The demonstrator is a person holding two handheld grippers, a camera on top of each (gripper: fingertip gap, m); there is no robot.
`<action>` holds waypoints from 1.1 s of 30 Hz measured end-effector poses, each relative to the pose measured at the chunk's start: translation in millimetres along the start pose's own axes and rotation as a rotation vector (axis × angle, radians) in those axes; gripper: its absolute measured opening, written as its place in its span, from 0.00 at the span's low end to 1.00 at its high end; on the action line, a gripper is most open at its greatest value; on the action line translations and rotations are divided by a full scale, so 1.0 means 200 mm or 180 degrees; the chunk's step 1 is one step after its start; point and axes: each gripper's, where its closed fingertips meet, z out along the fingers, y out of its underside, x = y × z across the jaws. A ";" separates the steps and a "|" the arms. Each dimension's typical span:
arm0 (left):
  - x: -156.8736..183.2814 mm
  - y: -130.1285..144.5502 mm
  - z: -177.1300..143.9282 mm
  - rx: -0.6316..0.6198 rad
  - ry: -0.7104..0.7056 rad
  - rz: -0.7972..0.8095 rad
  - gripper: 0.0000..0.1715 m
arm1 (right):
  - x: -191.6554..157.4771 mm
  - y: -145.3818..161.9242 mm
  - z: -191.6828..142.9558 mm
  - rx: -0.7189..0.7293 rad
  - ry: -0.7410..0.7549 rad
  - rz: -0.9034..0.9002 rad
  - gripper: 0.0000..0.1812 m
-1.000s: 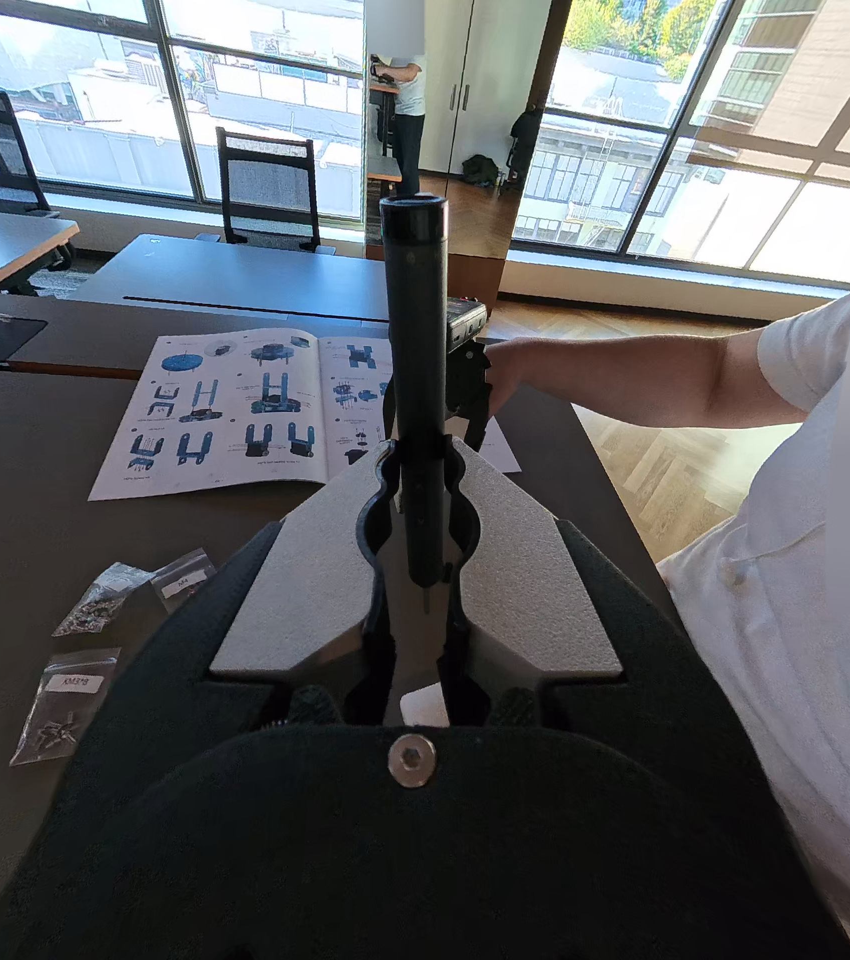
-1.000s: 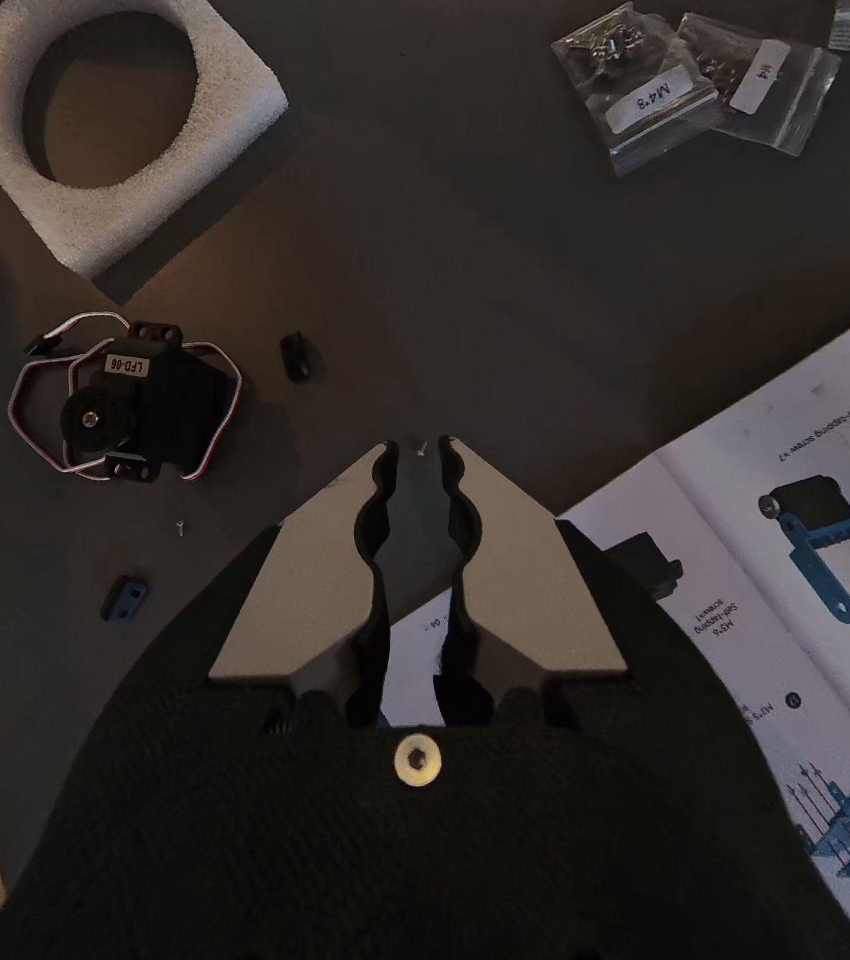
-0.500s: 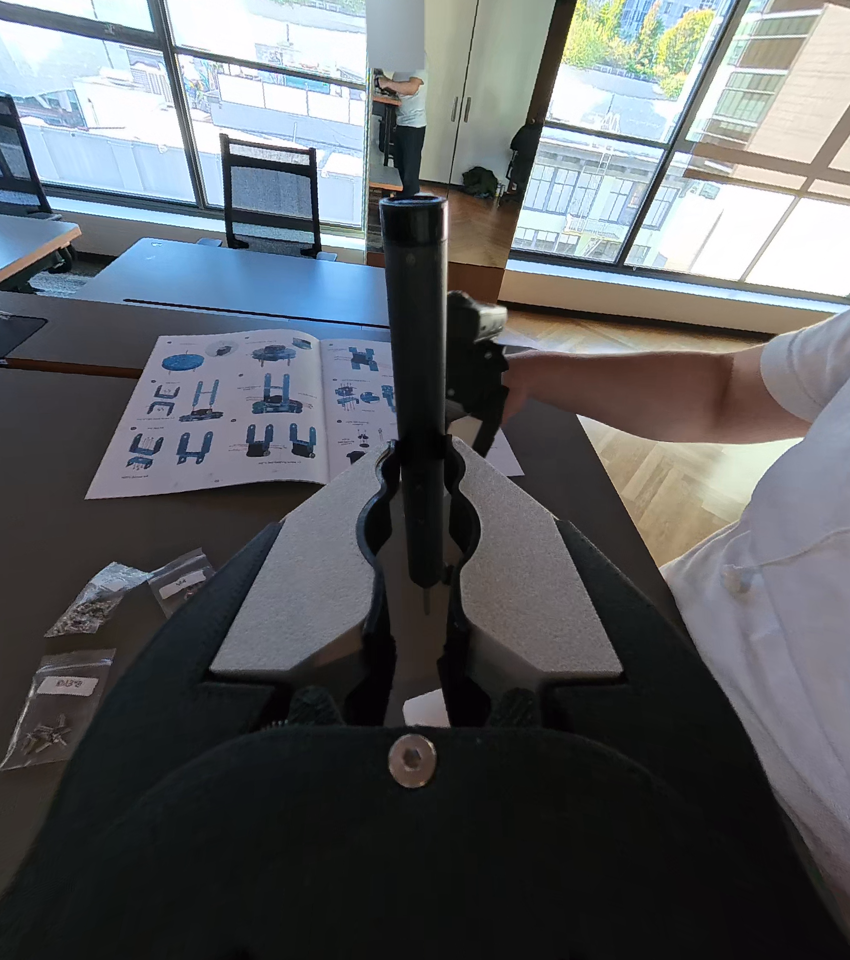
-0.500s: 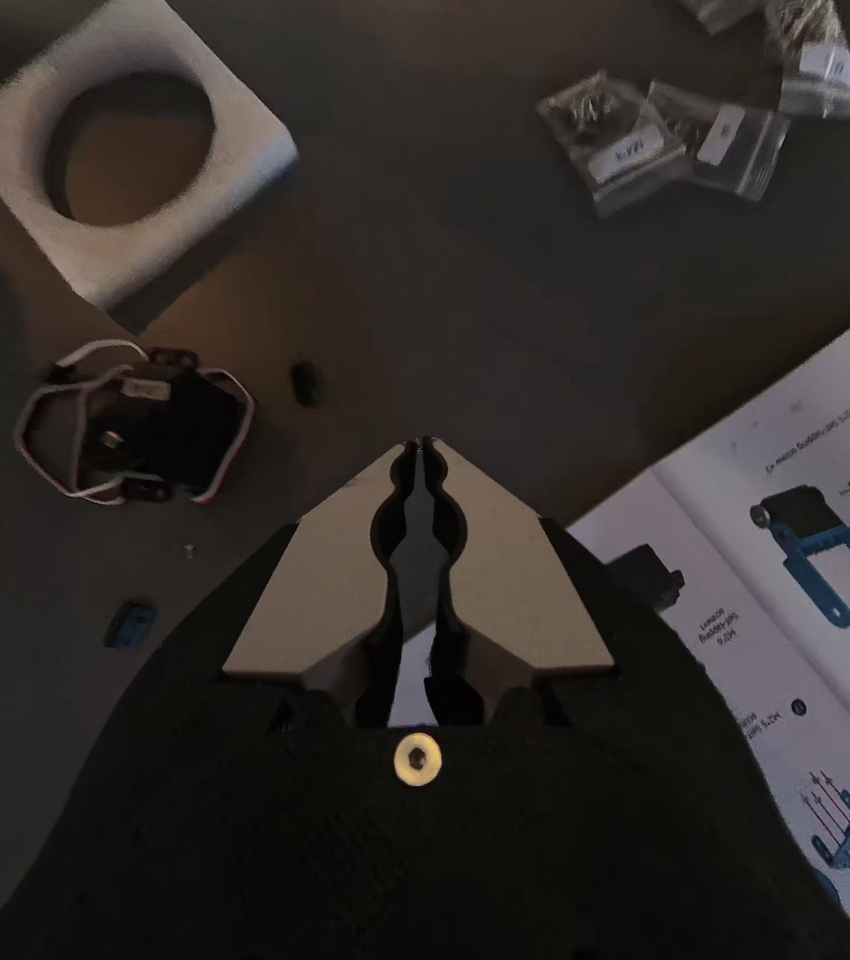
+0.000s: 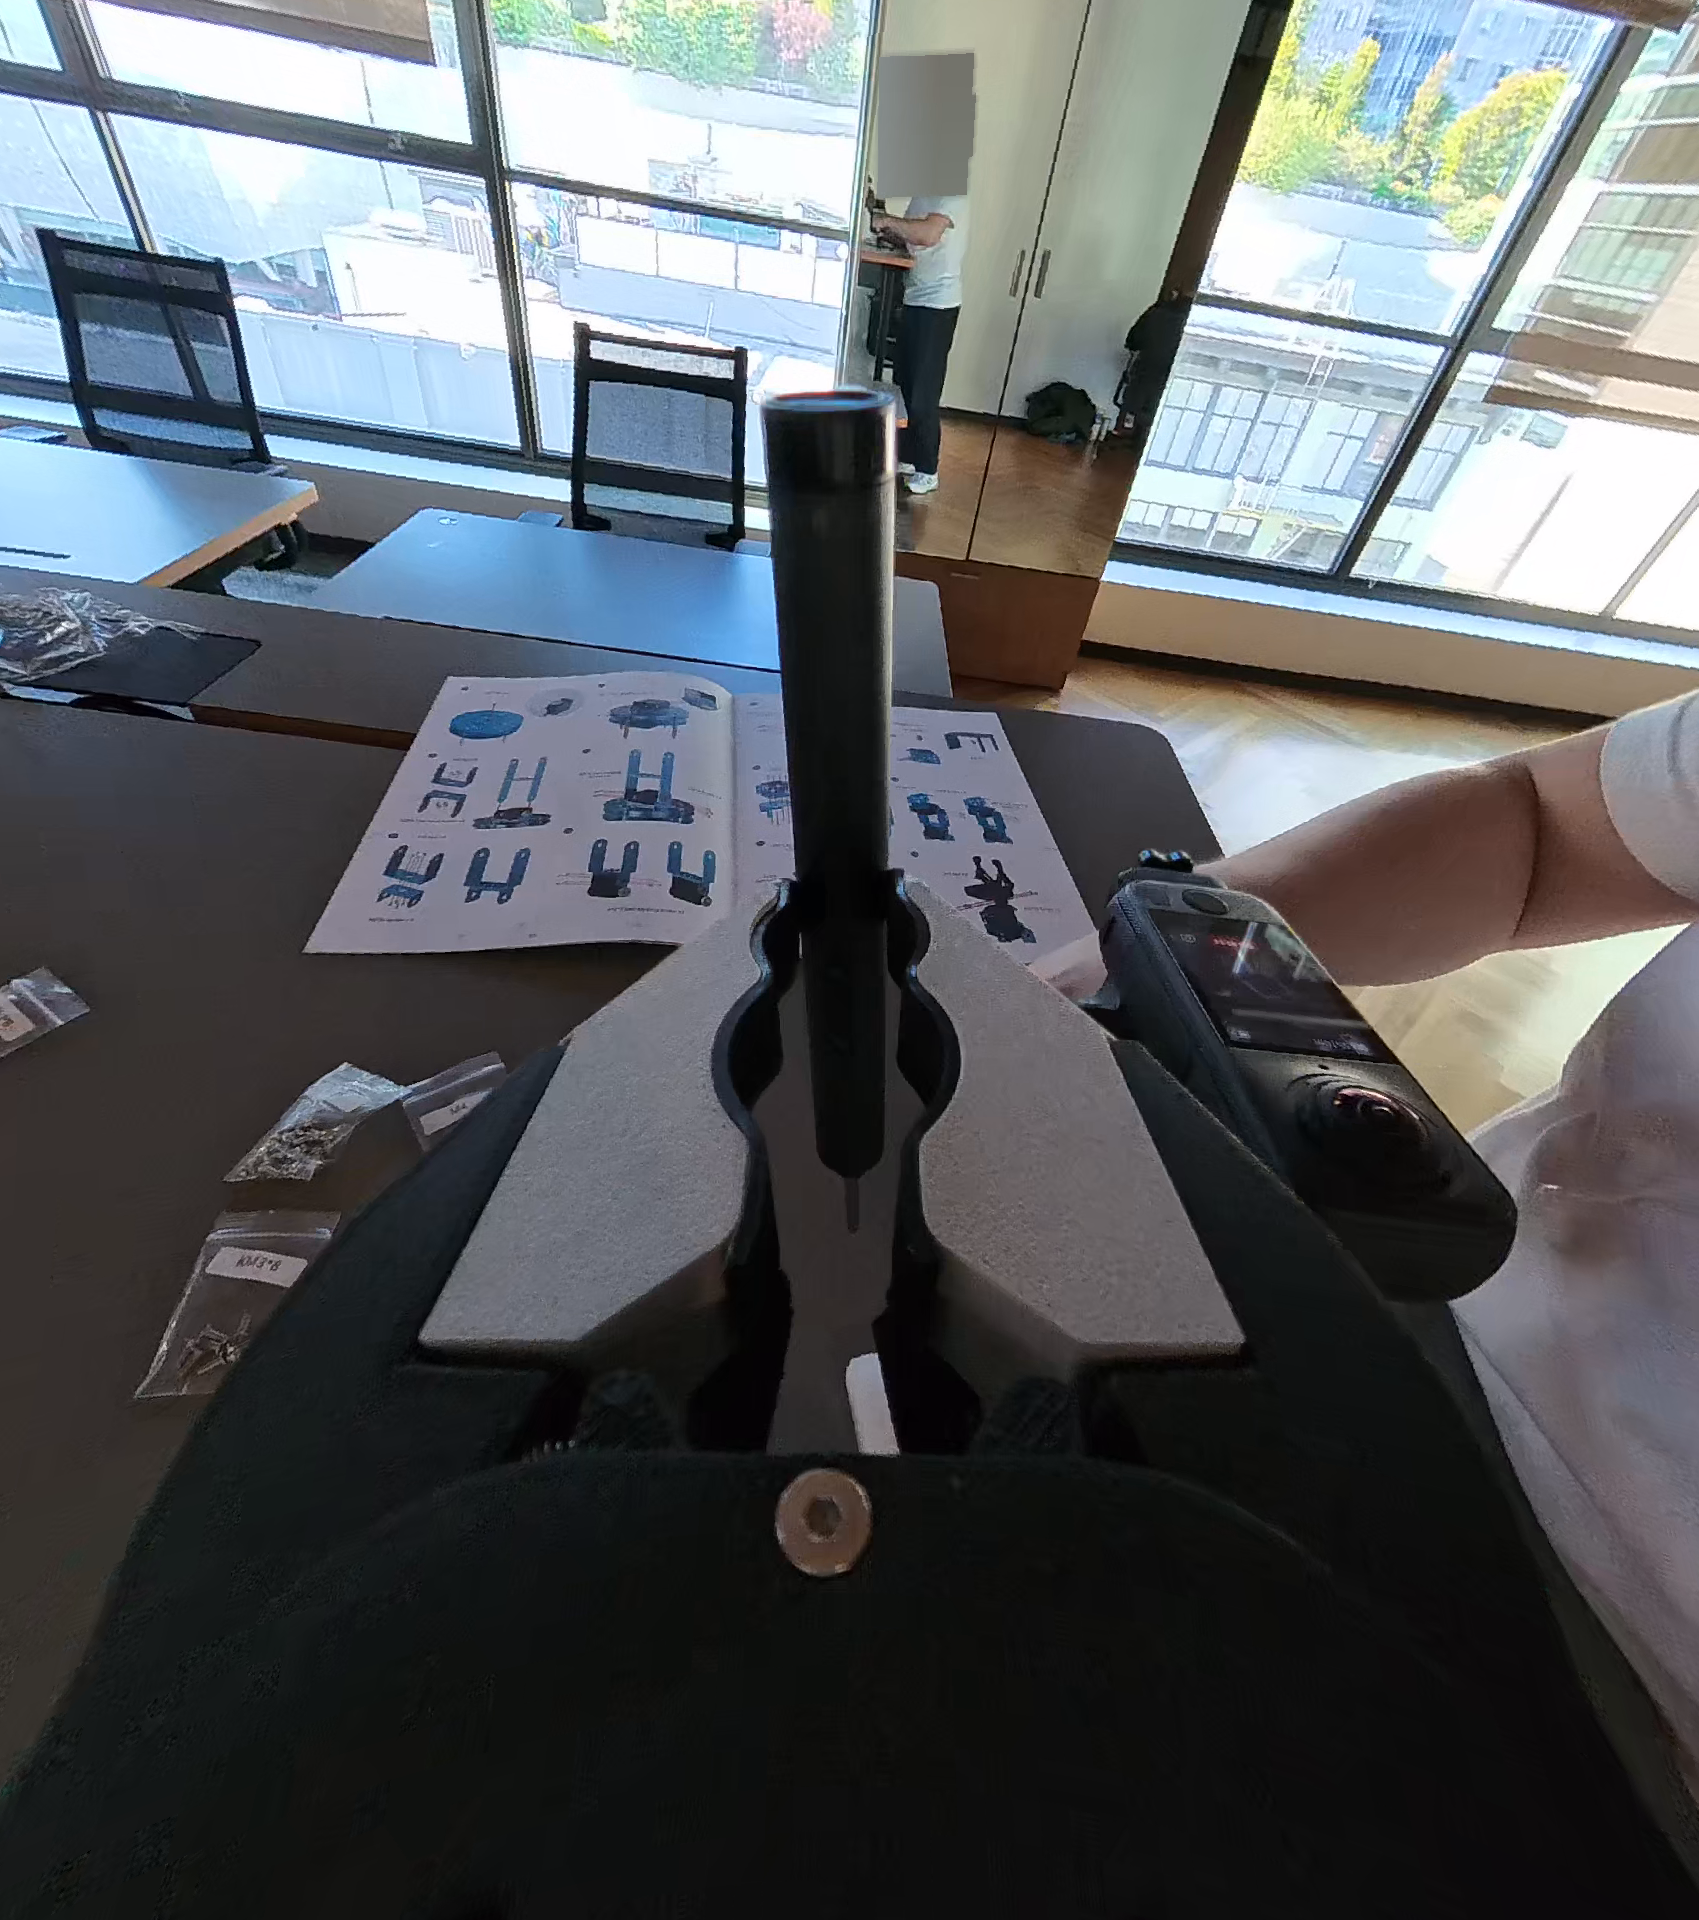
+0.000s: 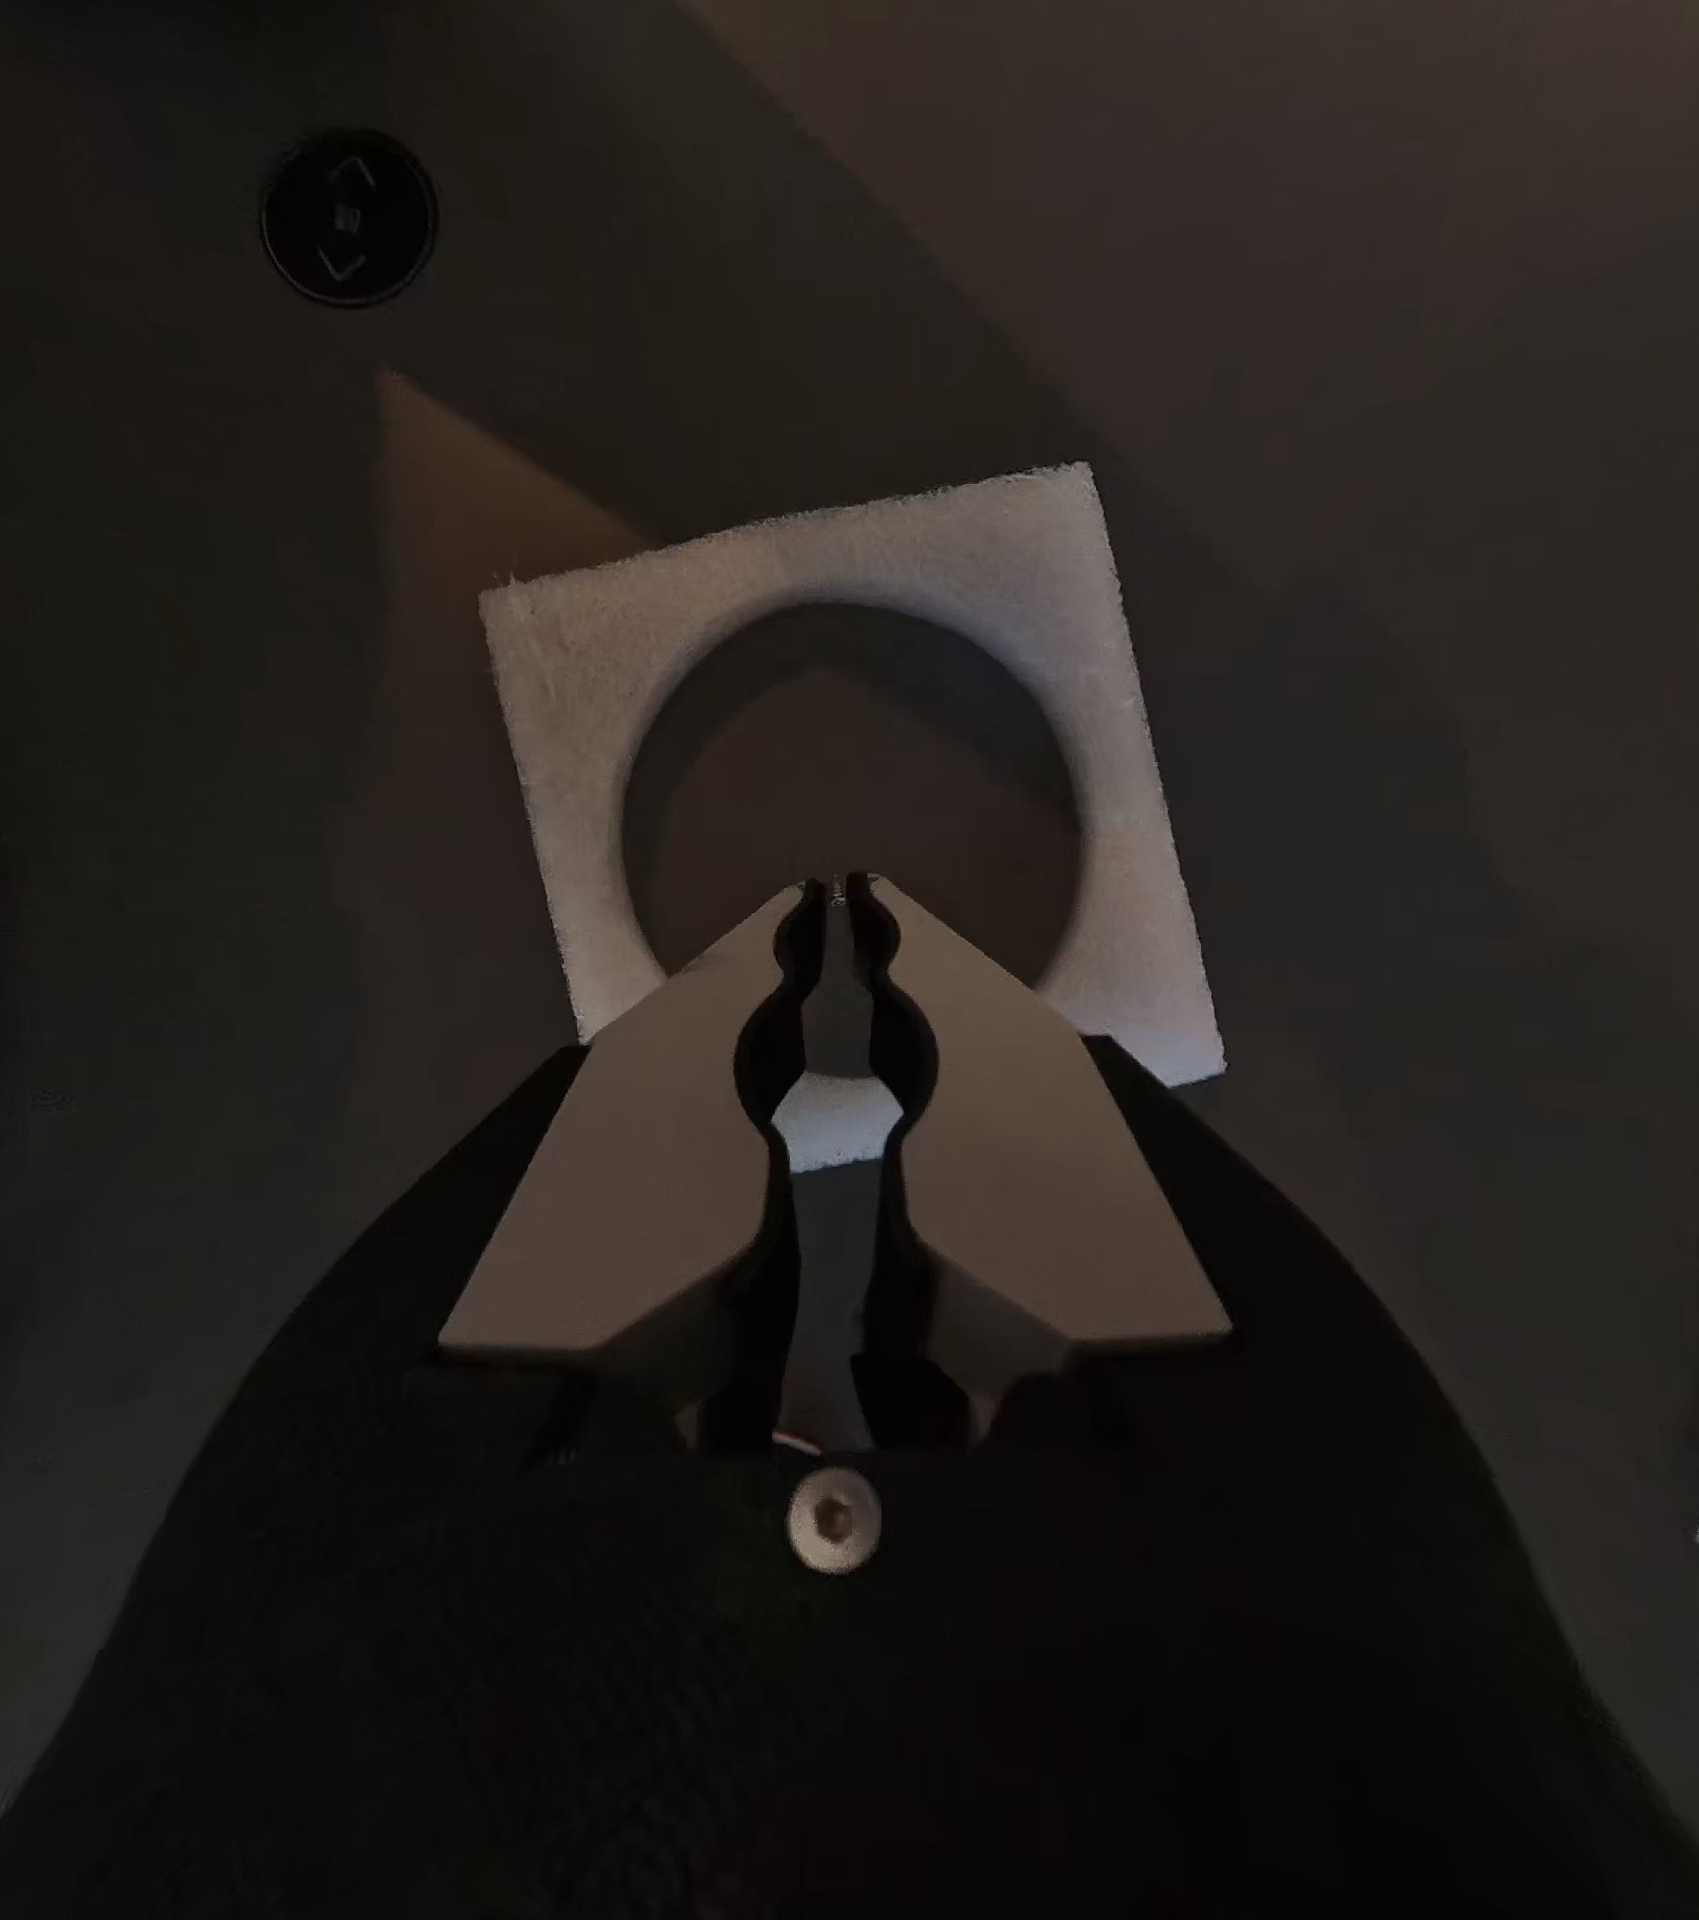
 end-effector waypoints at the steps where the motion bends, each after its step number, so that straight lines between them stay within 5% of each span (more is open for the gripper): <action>1: 0.00 0.00 0.00 0.0015 -0.0001 -0.0002 0.08 | 0.00 -0.01 0.00 0.0021 0.0002 0.0000 0.05; 4: 0.00 -0.02 -0.02 0.0047 -0.0005 0.0015 0.08 | 0.00 0.00 -0.09 0.0024 0.0110 0.0096 0.08; 7: 0.01 -0.05 -0.03 0.0097 -0.0009 0.0070 0.08 | 0.04 0.10 -0.41 0.0118 0.0655 0.0383 0.08; 11: 0.03 -0.07 -0.05 0.0137 -0.0008 0.0094 0.09 | 0.01 0.48 -0.77 0.0192 0.1391 0.1261 0.08; 14: 0.03 -0.07 -0.04 0.0132 0.0012 0.0070 0.08 | -0.12 0.70 -0.72 0.0170 0.1353 0.1916 0.07; 20: 0.05 -0.06 0.01 0.0071 0.0053 0.0048 0.08 | -0.22 0.74 -0.50 0.0133 0.1140 0.1827 0.07; 33: 0.06 -0.03 0.04 0.0007 0.0063 0.0014 0.08 | -0.22 0.75 -0.45 0.0256 0.1008 0.1838 0.01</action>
